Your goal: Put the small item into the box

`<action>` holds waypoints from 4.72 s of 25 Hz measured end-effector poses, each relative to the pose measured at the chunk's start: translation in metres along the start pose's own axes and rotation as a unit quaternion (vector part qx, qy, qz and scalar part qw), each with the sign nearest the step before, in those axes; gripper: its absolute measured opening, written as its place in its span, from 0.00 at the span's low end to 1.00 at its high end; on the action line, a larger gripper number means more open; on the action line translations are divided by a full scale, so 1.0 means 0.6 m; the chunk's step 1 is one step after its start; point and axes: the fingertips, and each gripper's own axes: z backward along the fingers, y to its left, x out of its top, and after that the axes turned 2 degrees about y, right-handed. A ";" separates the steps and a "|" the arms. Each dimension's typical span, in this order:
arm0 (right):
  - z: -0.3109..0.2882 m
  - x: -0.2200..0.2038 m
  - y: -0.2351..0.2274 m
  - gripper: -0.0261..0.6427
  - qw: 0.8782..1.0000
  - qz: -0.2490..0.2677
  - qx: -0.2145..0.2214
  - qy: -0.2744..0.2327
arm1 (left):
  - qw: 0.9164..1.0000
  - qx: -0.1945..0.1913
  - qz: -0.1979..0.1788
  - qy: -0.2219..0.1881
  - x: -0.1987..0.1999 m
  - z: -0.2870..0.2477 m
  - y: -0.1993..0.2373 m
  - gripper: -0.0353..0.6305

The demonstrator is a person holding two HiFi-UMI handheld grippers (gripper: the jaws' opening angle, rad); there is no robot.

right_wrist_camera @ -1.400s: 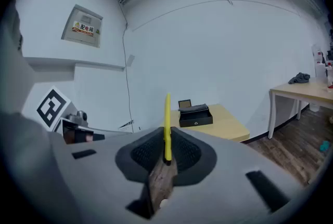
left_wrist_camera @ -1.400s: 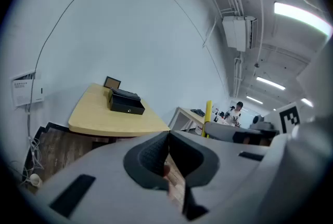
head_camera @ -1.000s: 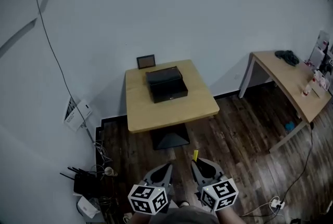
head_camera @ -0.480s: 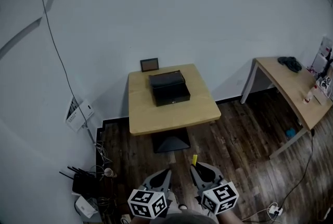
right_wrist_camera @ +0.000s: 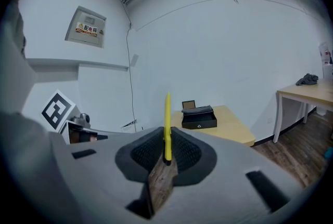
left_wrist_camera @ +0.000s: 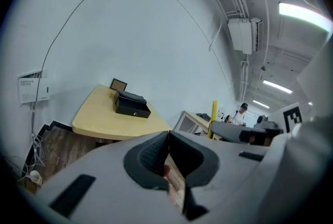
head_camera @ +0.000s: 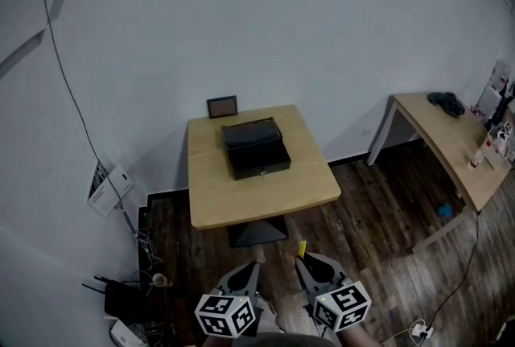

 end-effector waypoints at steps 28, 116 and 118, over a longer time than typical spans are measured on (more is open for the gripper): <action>-0.411 0.189 -0.120 0.09 1.000 0.005 0.004 -0.012 | 0.999 -0.025 -0.016 0.019 0.249 -0.287 0.237 0.06; -0.786 -0.071 -0.374 0.28 0.902 0.213 0.034 0.375 | 0.997 0.057 0.037 0.041 0.296 -0.449 0.376 0.06; -0.777 -0.051 -0.372 0.28 0.915 0.197 0.016 0.353 | 0.997 0.052 0.034 0.040 0.294 -0.440 0.370 0.06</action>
